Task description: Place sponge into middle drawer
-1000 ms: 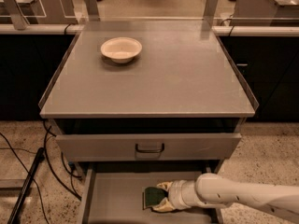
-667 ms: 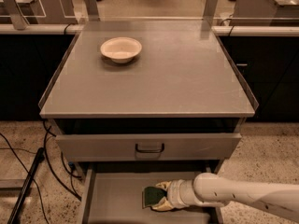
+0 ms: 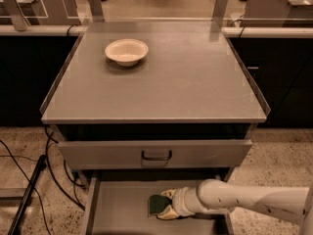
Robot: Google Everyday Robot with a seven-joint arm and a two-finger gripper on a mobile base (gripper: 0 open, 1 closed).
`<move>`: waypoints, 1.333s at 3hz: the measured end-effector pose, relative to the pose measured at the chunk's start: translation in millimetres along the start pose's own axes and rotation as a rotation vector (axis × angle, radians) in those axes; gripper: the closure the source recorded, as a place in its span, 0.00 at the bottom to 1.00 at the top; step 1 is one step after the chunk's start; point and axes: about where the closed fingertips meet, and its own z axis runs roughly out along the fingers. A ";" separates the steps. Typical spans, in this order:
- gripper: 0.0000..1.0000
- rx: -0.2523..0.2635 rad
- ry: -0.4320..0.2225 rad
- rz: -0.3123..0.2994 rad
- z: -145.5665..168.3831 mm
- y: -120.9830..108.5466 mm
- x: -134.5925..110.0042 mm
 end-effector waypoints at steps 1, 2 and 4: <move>1.00 -0.003 0.032 -0.005 6.3 -1.0 2.5; 0.81 -0.003 0.033 -0.007 7.2 -1.1 2.0; 0.28 -0.004 0.033 -0.007 7.3 -1.1 2.0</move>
Offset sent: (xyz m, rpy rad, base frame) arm 0.0019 0.0014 -0.0049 -0.0248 0.0037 0.0003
